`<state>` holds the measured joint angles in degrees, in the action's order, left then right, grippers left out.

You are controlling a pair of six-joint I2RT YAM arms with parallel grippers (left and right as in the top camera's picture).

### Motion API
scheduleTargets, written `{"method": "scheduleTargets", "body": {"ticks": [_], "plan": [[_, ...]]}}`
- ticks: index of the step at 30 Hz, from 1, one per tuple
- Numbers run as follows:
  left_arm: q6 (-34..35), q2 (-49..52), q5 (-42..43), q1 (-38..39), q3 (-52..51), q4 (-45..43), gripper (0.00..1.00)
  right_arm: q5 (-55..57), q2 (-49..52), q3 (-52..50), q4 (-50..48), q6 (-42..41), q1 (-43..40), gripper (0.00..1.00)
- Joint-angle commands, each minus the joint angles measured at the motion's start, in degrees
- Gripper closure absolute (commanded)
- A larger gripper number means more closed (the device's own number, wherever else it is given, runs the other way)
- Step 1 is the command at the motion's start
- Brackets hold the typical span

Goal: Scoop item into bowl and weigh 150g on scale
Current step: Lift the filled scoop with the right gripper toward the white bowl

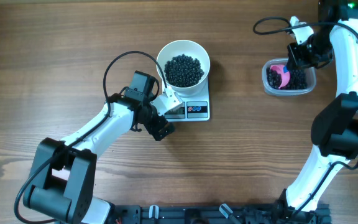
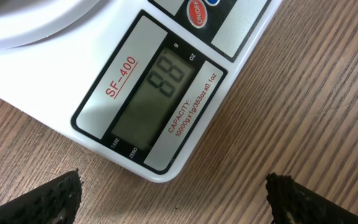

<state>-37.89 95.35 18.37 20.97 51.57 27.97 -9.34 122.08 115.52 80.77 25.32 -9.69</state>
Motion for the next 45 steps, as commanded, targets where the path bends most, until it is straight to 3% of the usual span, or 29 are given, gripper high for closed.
{"method": "scheduleTargets", "body": {"ticks": [1,7,11,18,30,35,42,45], "plan": [[-0.92,0.46,1.11,0.02,-0.26,-0.15,0.00,1.97,1.29,-0.79,-0.83,-4.00,-0.17,0.96],[-0.90,0.46,1.11,0.02,-0.26,-0.15,0.00,-8.70,1.29,-0.79,2.49,-4.37,-0.20,0.96],[-0.90,0.46,1.11,0.02,-0.26,-0.15,0.00,-9.27,1.29,-0.79,4.35,-4.37,-1.25,0.96],[-0.90,0.46,1.11,0.02,-0.26,-0.15,0.00,-20.90,1.29,-0.79,4.42,-4.52,-8.37,0.93],[-0.90,0.46,1.11,0.02,-0.26,-0.15,0.00,-22.34,1.29,-0.79,5.22,-2.56,-15.28,0.96],[-0.92,0.46,1.11,0.02,-0.26,-0.15,0.00,-30.18,1.29,-0.79,5.25,0.26,-16.85,0.96],[-0.90,0.46,1.11,0.02,-0.26,-0.15,0.00,-41.09,1.29,-0.79,1.09,0.04,-15.47,0.96],[-0.92,0.46,1.11,0.02,-0.26,-0.15,0.00,-44.61,1.29,-0.79,-2.80,-2.27,-10.29,0.96]]}}
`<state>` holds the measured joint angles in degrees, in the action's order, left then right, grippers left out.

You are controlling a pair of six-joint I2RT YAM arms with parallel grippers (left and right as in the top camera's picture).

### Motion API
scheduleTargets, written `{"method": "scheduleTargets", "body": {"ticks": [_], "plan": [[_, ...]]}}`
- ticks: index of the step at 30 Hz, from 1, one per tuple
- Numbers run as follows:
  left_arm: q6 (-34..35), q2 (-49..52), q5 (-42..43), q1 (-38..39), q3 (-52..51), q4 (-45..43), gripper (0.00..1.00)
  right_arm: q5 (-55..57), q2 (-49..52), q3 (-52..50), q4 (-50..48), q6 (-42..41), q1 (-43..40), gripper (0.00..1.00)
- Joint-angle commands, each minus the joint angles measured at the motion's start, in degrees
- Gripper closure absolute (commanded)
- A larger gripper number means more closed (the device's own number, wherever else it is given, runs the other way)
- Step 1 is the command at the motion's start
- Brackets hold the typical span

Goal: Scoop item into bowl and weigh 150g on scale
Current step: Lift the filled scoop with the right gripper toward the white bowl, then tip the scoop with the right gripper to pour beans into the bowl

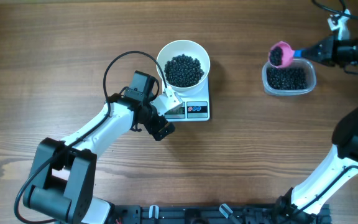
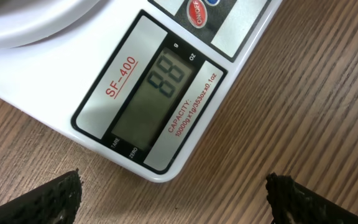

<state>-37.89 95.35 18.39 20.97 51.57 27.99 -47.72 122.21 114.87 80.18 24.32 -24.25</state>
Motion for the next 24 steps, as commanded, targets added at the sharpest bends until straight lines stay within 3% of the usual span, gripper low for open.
{"method": "scheduleTargets", "body": {"ticks": [1,14,24], "plan": [[-0.90,0.46,1.09,0.02,-0.26,-0.17,0.00,-6.19,1.16,-0.13,-3.21,-2.56,5.53,0.96],[-0.90,0.46,1.09,0.02,-0.26,-0.17,0.00,-5.22,0.87,5.57,-9.51,-9.70,28.20,0.96],[-0.90,0.46,1.09,0.02,-0.26,-0.17,0.00,28.15,-5.25,13.27,-11.74,-6.25,38.64,0.96]]}}
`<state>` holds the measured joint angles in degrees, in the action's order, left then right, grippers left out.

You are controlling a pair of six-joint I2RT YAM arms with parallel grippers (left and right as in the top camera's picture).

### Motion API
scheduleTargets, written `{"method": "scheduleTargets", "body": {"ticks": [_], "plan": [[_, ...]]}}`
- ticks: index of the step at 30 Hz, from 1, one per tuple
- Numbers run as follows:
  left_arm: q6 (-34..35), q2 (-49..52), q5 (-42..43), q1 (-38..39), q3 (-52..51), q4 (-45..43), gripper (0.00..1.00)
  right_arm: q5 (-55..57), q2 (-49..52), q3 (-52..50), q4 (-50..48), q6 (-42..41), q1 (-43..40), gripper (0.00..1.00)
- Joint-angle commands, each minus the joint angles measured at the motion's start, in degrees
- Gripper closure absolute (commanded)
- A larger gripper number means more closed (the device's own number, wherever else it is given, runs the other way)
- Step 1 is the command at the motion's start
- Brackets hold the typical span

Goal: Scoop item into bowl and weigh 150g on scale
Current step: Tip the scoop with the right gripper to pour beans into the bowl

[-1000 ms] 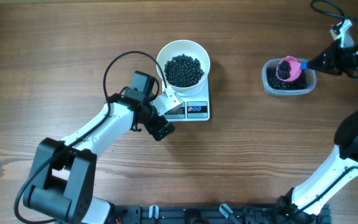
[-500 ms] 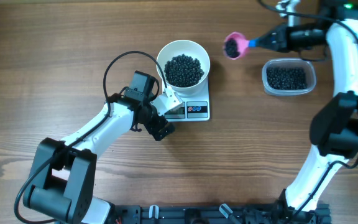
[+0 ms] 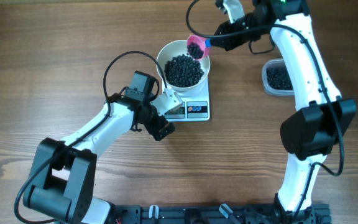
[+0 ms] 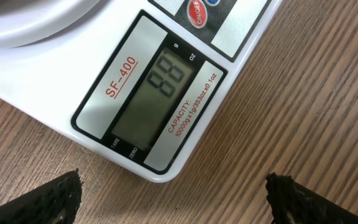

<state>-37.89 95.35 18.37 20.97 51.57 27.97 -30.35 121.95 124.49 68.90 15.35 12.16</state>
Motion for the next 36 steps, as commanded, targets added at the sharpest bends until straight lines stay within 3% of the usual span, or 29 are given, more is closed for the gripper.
{"method": "scheduleTargets", "body": {"ticks": [1,6,9,14,24,28,36], "plan": [[-0.90,0.46,1.11,0.02,-0.26,-0.15,0.00,13.70,-5.66,4.20,-0.57,6.23,3.76,0.96],[-0.90,0.46,1.11,0.02,-0.26,-0.15,0.00,16.81,-6.08,4.31,-0.76,23.47,9.51,0.96],[-0.90,0.46,1.11,0.02,-0.26,-0.15,0.00,17.00,-6.08,4.31,-0.72,29.75,11.58,0.96],[-0.92,0.46,1.11,0.02,-0.26,-0.15,0.00,22.03,-6.08,4.31,-1.18,30.23,11.78,0.96],[-0.90,0.46,1.11,0.02,-0.26,-0.15,0.00,18.36,-6.08,4.28,-0.74,31.21,11.76,0.96],[-0.90,0.46,1.11,0.04,-0.26,-0.15,0.00,23.91,-6.08,4.28,-0.85,30.95,10.71,0.96],[-0.90,0.46,1.11,0.04,-0.26,-0.15,0.00,18.43,-6.08,4.28,0.15,35.47,10.64,0.96]]}}
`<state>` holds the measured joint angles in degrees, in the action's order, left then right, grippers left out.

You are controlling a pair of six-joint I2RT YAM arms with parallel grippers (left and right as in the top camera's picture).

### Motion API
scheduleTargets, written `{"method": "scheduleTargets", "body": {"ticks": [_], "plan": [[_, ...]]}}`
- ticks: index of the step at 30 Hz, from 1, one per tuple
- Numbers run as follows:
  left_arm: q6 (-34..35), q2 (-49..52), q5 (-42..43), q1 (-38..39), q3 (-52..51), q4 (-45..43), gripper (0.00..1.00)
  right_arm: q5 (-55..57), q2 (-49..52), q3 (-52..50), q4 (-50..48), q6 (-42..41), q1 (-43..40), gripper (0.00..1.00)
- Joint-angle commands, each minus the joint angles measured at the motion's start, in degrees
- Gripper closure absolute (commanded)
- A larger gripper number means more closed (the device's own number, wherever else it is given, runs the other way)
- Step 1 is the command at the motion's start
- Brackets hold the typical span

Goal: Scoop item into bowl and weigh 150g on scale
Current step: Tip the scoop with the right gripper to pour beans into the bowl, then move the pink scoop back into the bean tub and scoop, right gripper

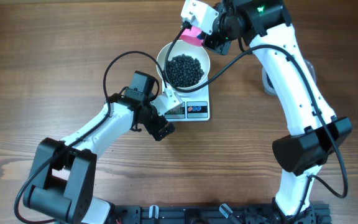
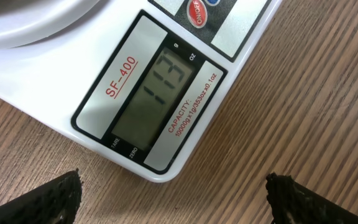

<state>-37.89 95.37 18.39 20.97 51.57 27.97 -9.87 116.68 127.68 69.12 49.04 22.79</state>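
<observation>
A white bowl (image 1: pixel 183 57) heaped with small black beans (image 1: pixel 184 68) stands on the white scale (image 1: pixel 194 109). My right gripper (image 1: pixel 211 28) is shut on a pink scoop (image 1: pixel 193 33), held tilted over the bowl's far rim. In the left wrist view the scale's display (image 2: pixel 161 84) reads 113. My left gripper (image 2: pixel 173 190) hovers open just in front of the scale's corner, nothing between its fingertips (image 2: pixel 61 190); from overhead the left gripper (image 1: pixel 161 126) sits at the scale's left front.
The clear tub of beans (image 1: pixel 266 79) at the right is mostly hidden under my right arm. A black cable (image 1: pixel 114 65) loops over the table left of the bowl. Bare wood lies around the scale.
The pink scoop has shifted from the bowl's right far rim to its far edge and now sits tilted. The scale's reading has gone from 88 to 113. The left arm has not moved.
The scoop was down in the bean tub at the right, with the scale at 88. Then it was held full above the tub, then at the bowl's rim. Now it is tipped over the bowl and the display shows 113.
</observation>
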Motion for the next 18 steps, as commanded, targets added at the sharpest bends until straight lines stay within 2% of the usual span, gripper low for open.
{"method": "scheduleTargets", "body": {"ticks": [1,8,11,14,16,18], "plan": [[-0.90,0.44,1.09,0.04,-0.26,-0.15,0.00,-2.03,-0.81,1.09,-0.07,1.77,0.02,0.96],[-0.92,0.44,1.09,0.02,-0.26,-0.15,0.00,-2.01,-4.26,1.11,-4.15,-5.18,0.02,0.96],[-0.90,0.44,1.09,0.04,-0.26,-0.15,0.00,-0.83,-6.60,1.11,-5.16,-5.68,0.02,0.96],[-0.90,0.44,1.09,0.04,-0.26,-0.15,0.00,6.25,-7.80,1.11,-3.06,-5.70,0.00,0.96],[-0.92,0.44,1.09,0.04,-0.26,-0.15,0.00,11.96,-7.65,1.05,2.12,-5.77,-0.96,0.96],[-0.90,0.44,1.09,0.04,-0.26,-0.15,0.00,12.59,-7.23,0.28,8.85,-8.68,-4.20,0.96]]}}
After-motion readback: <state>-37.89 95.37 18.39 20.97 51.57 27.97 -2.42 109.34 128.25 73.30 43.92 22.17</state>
